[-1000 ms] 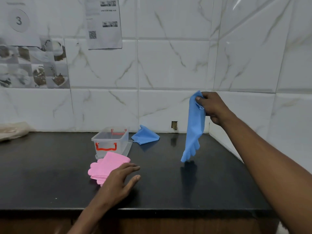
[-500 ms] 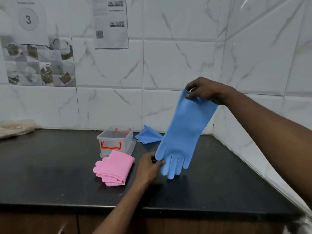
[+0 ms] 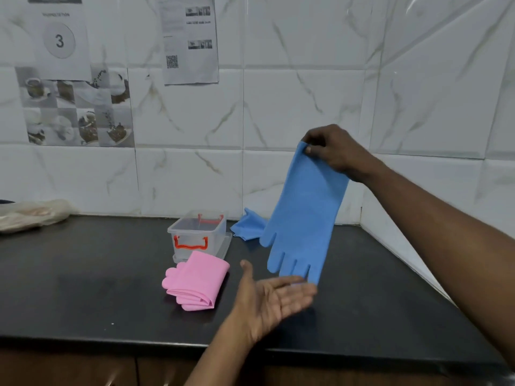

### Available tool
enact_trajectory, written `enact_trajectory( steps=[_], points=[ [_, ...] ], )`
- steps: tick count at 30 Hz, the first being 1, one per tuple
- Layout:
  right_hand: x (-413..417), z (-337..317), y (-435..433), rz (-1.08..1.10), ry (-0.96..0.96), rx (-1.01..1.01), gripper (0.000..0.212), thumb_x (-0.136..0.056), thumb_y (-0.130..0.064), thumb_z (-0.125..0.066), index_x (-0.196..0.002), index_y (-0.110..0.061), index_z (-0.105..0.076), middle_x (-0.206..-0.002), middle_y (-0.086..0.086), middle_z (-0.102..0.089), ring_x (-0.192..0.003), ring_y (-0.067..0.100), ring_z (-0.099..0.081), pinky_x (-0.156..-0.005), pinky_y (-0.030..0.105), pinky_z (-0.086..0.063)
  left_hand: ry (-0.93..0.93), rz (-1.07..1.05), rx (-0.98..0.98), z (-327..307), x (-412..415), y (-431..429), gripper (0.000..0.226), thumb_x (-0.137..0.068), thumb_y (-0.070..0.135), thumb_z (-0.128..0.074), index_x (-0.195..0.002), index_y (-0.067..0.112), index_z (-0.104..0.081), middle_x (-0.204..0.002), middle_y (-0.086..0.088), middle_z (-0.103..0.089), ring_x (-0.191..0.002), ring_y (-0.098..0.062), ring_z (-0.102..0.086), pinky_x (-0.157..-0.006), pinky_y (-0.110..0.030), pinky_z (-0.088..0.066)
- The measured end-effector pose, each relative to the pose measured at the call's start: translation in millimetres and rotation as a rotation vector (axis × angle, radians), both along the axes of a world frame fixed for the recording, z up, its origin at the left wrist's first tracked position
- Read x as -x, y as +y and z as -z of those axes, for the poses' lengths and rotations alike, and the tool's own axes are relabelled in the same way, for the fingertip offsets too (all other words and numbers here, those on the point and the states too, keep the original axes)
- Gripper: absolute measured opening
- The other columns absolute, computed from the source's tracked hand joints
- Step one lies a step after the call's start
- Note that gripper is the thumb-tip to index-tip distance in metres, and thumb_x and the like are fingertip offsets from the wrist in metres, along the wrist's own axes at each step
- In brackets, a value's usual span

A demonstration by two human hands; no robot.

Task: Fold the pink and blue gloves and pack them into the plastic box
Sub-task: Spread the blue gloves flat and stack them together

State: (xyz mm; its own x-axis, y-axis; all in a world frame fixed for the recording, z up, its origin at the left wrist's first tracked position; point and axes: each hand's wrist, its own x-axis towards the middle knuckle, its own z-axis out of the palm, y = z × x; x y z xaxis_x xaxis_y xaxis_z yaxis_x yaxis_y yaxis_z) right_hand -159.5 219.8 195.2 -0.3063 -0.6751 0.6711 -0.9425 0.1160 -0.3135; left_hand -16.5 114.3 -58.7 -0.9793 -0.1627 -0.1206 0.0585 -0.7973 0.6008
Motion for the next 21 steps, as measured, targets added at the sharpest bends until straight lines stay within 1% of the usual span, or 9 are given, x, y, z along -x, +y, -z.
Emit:
enact_trajectory(
  steps=[3, 7, 9, 11, 13, 15, 17, 19, 21],
  points=[
    [-2, 0, 24, -0.180, -0.076, 0.064, 0.015, -0.090, -0.005, -0.056, -0.089, -0.012, -0.069, -0.092, 0.012, -0.070, -0.083, 0.011, -0.061, -0.076, 0.027, -0.046, 0.113, -0.066, -0.298, -16, 12, -21, 0.126, -0.075, 0.089, -0.015, -0.138, -0.021, -0.021, -0.128, -0.050, -0.043, -0.110, -0.062, -0.053, -0.091, -0.068, -0.044],
    [10, 46, 77, -0.267, -0.156, -0.084, 0.018, -0.086, 0.000, -0.062, -0.087, -0.015, -0.071, -0.096, 0.004, -0.070, -0.084, 0.002, -0.061, -0.076, 0.012, -0.045, 0.162, -0.257, -0.399, -22, 8, -54, 0.090, -0.087, 0.073, -0.034, -0.129, -0.006, -0.041, -0.136, -0.037, -0.044, -0.125, -0.055, -0.044, -0.102, -0.065, -0.033],
    [24, 97, 98, -0.229, -0.278, -0.248, 0.024, -0.084, 0.009, -0.063, -0.088, -0.013, -0.072, -0.112, 0.011, -0.063, -0.095, 0.004, -0.059, -0.081, 0.014, -0.045, 0.096, -0.276, -0.302, -14, -1, -62, 0.051, -0.087, 0.047, -0.050, -0.112, 0.003, -0.056, -0.116, -0.021, -0.058, -0.113, -0.037, -0.057, -0.099, -0.050, -0.043],
    [29, 154, 113, -0.124, -0.393, -0.488, 0.034, -0.082, 0.014, -0.062, -0.086, -0.017, -0.075, -0.123, 0.007, -0.056, -0.110, 0.007, -0.055, -0.088, 0.020, -0.045, 0.014, -0.211, -0.135, -4, -9, -61, 0.034, -0.084, 0.027, -0.049, -0.081, -0.002, -0.067, -0.092, -0.017, -0.069, -0.088, -0.033, -0.069, -0.082, -0.044, -0.055],
    [30, 205, 117, 0.118, -0.370, -0.626, 0.042, -0.079, 0.016, -0.054, -0.087, -0.018, -0.075, -0.122, 0.002, -0.055, -0.106, 0.006, -0.053, -0.081, 0.015, -0.042, -0.089, -0.245, 0.032, 4, -10, -56, 0.027, -0.084, 0.019, -0.052, -0.081, -0.003, -0.068, -0.089, -0.018, -0.072, -0.080, -0.033, -0.072, -0.079, -0.043, -0.058],
    [35, 238, 115, 0.399, -0.383, -0.471, 0.040, -0.079, 0.015, -0.048, -0.093, -0.013, -0.073, -0.110, 0.006, -0.063, -0.091, 0.012, -0.058, -0.068, 0.017, -0.042, -0.172, -0.391, 0.153, 10, -6, -53, 0.024, -0.087, 0.022, -0.062, -0.094, 0.000, -0.068, -0.095, -0.016, -0.074, -0.083, -0.030, -0.073, -0.081, -0.042, -0.058],
    [37, 253, 111, 0.604, -0.443, -0.220, 0.017, -0.089, -0.003, -0.052, -0.089, -0.009, -0.068, -0.088, 0.006, -0.068, -0.073, 0.016, -0.064, -0.063, 0.027, -0.048, -0.250, -0.550, 0.269, 15, 0, -49, 0.029, -0.090, 0.028, -0.065, -0.103, 0.002, -0.067, -0.099, -0.012, -0.076, -0.088, -0.026, -0.073, -0.080, -0.039, -0.058],
    [34, 254, 103, 0.724, -0.445, -0.177, 0.037, -0.094, -0.038, -0.055, -0.072, -0.008, -0.059, -0.066, 0.004, -0.061, -0.056, 0.017, -0.058, -0.053, 0.030, -0.047, -0.339, -0.695, 0.404, 18, 5, -44, 0.025, -0.093, 0.027, -0.061, -0.107, 0.006, -0.065, -0.102, -0.007, -0.072, -0.091, -0.021, -0.069, -0.074, -0.033, -0.057],
    [32, 252, 94, 0.764, -0.432, -0.308, 0.048, -0.088, -0.054, -0.056, -0.067, -0.012, -0.047, -0.066, 0.002, -0.055, -0.056, 0.018, -0.052, -0.050, 0.029, -0.037, -0.384, -0.795, 0.521, 17, 6, -38, 0.010, -0.093, 0.015, -0.054, -0.094, 0.011, -0.064, -0.089, -0.002, -0.066, -0.076, -0.011, -0.063, -0.054, -0.020, -0.050]
  ],
)
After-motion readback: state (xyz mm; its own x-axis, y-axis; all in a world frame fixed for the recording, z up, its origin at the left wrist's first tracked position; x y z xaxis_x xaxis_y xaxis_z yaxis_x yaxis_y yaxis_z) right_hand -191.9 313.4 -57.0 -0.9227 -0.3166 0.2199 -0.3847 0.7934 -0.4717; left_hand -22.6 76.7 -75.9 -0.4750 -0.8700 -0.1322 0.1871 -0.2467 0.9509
